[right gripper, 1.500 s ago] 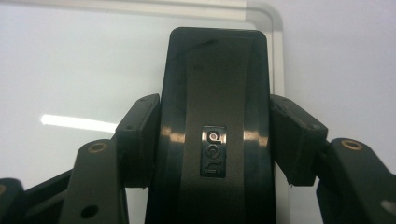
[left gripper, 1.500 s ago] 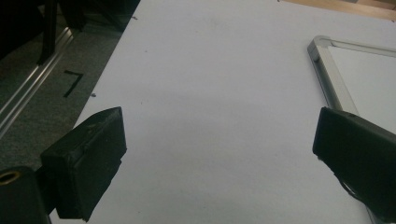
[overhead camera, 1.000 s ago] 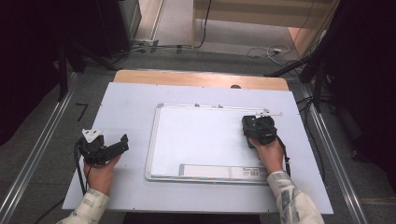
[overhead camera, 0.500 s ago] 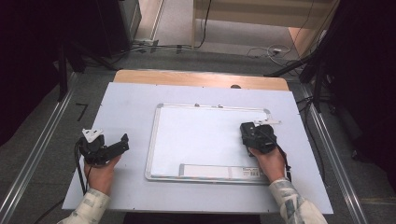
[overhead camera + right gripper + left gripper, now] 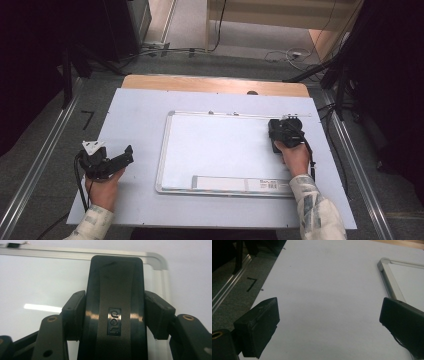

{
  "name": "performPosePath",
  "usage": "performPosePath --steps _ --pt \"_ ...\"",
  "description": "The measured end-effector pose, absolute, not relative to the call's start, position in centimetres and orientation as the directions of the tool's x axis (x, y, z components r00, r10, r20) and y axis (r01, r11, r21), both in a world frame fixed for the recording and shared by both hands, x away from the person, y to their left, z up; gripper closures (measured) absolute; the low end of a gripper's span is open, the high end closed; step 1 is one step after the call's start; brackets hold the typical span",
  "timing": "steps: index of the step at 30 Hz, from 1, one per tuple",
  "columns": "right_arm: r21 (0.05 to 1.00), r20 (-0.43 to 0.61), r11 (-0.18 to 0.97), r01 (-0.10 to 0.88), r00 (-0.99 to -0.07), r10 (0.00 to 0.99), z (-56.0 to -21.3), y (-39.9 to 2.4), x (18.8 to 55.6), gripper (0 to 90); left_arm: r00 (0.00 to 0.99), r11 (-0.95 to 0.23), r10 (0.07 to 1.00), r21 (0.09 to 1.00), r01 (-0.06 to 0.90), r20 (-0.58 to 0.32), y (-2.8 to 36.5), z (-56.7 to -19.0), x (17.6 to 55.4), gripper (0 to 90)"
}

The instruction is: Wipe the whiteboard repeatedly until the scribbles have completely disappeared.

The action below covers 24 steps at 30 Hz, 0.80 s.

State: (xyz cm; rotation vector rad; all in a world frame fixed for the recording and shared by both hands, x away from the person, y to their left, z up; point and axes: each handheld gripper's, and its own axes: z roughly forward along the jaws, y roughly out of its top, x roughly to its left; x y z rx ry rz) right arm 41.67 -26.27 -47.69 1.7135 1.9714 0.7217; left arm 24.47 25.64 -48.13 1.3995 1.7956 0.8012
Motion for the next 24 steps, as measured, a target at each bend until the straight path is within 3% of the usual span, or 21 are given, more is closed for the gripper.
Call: performPosePath --steps 3,8,13,18,24 --pt "0.626 0.003 0.103 0.773 -0.134 0.991 -47.6 -26.0 41.6 37.2 -0.162 0.221 0.974 0.819 0.529 -0.158 25.7 -48.1 24.3 3.3" --pt "0.613 0.043 0.125 0.78 -0.191 0.981 -47.6 -25.6 41.5 37.0 -0.164 0.221 0.974 0.816 0.534 -0.156 25.5 -48.2 24.5 3.3" --pt "0.606 0.05 0.062 0.793 -0.116 0.992 -47.5 -27.5 41.8 36.9 -0.157 0.214 0.976 0.82 0.531 -0.153 25.5 -48.1 24.4 3.3" --pt "0.598 0.039 0.129 0.791 -0.19 0.981 -47.5 -25.6 41.2 36.8 -0.155 0.214 0.976 0.817 0.536 -0.154 25.3 -48.1 24.8 3.3" --pt "0.594 0.042 0.064 0.802 -0.11 0.993 -47.5 -27.7 41.5 36.7 -0.147 0.209 0.977 0.819 0.534 -0.154 25.2 -48.1 24.8 3.3"
